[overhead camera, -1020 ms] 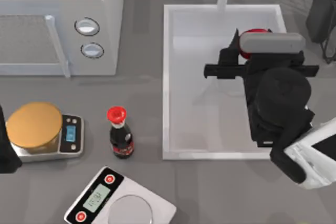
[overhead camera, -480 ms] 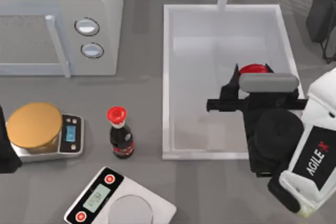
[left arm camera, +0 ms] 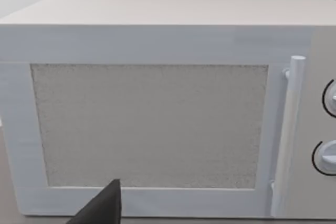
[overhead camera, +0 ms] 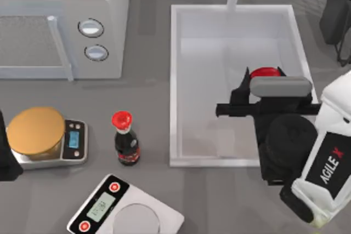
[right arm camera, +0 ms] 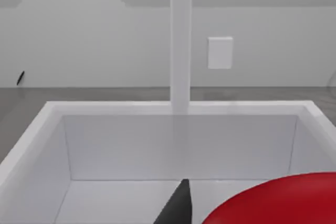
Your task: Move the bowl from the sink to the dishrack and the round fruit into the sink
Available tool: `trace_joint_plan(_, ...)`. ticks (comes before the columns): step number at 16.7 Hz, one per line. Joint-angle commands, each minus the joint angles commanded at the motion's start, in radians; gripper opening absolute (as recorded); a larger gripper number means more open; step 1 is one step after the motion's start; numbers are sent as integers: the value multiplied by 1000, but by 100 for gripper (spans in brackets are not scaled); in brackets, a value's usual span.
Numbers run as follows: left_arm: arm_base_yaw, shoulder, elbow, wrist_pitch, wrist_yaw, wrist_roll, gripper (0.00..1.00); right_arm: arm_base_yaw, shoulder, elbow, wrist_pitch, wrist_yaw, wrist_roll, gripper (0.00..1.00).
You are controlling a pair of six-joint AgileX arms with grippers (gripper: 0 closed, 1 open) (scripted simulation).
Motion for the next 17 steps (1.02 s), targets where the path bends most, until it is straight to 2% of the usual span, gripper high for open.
trace_joint_plan(8, 0, 0, 0, 0, 0, 0, 100, 0, 0, 0, 0, 0, 0, 98)
trace_joint_plan(17, 0, 0, 0, 0, 0, 0, 100, 0, 0, 1, 0, 0, 0, 100)
